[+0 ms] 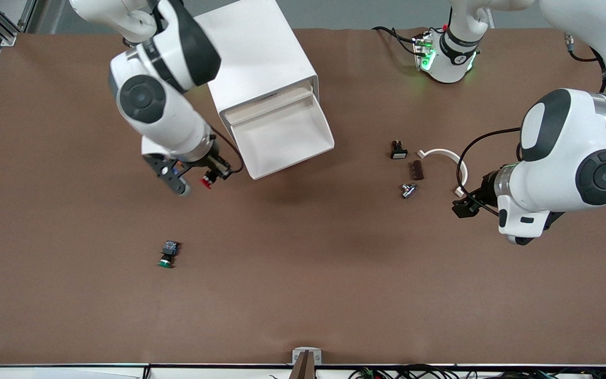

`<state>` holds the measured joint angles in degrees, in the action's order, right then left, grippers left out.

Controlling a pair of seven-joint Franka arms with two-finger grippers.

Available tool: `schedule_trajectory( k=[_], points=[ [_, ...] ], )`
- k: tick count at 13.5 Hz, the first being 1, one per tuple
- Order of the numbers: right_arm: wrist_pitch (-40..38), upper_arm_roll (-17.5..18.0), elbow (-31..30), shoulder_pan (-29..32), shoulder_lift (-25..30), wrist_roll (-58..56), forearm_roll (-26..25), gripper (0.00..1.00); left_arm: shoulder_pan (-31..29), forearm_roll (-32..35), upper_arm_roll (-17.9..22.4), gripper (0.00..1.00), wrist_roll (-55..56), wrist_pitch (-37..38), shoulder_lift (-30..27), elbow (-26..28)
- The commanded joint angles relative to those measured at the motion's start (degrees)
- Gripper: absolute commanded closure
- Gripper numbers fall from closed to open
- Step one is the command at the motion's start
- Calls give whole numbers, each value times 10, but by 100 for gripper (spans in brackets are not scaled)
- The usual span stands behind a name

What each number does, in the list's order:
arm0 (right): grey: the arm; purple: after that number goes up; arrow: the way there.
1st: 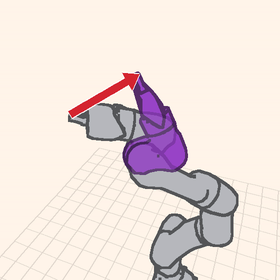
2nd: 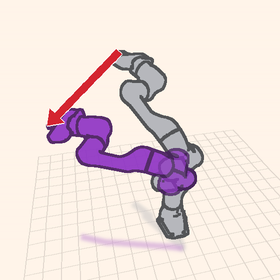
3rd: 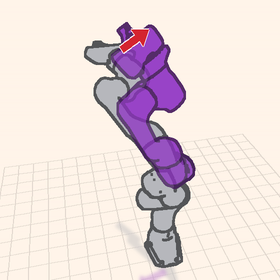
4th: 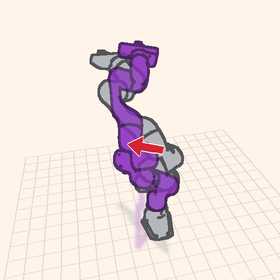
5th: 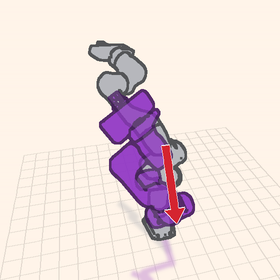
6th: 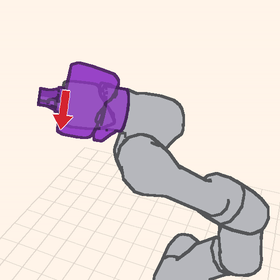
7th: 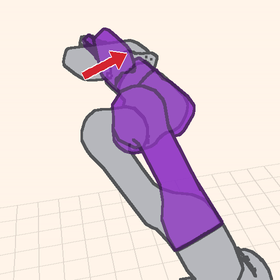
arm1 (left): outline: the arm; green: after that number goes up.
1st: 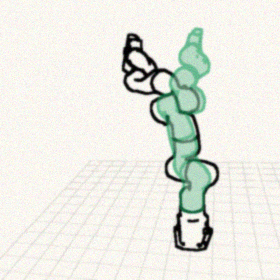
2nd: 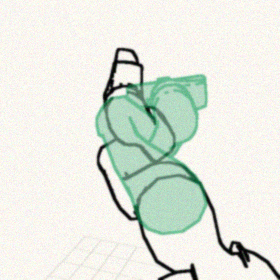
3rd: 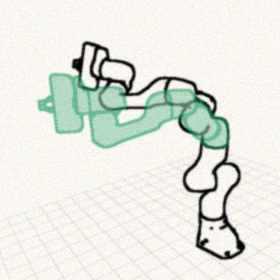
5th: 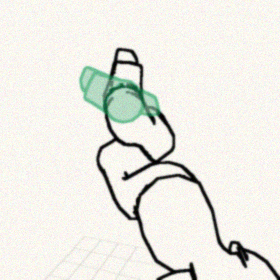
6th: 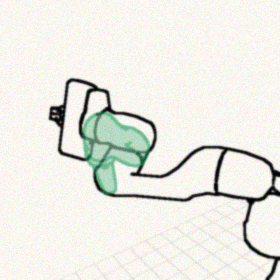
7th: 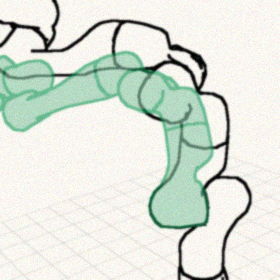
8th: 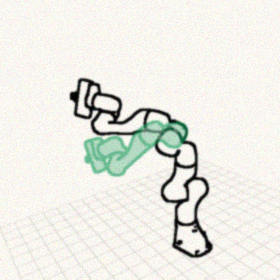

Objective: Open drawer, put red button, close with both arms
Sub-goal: 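Lift the red button and carry it into the open drawer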

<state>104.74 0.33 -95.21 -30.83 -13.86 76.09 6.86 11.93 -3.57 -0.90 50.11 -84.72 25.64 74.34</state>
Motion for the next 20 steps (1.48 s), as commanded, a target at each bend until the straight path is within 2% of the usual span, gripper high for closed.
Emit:
schedule_trajectory(
  k=[1,6,9,11,14,20],
  points=[
    [71,-5,-124,-29,79,54,9,100,2,12,-2,1,-12,-16,-36,52],
    [117,-5,-142,-96,76,184,17,100,0,12,-2,1,-46,-101,-102,158],
    [158,-6,-152,-141,56,259,17,100,-2,14,-1,1,-109,-105,-109,162],
    [195,-6,-174,-161,52,291,17,100,-5,14,-1,1,-116,-105,-109,162],
    [232,-6,-176,-188,17,333,17,100,-4,15,-1,1,-116,-105,-107,162],
    [251,-6,-169,-196,-8,350,15,100,-3,14,-2,1,-116,-106,-103,162]
  ],
)
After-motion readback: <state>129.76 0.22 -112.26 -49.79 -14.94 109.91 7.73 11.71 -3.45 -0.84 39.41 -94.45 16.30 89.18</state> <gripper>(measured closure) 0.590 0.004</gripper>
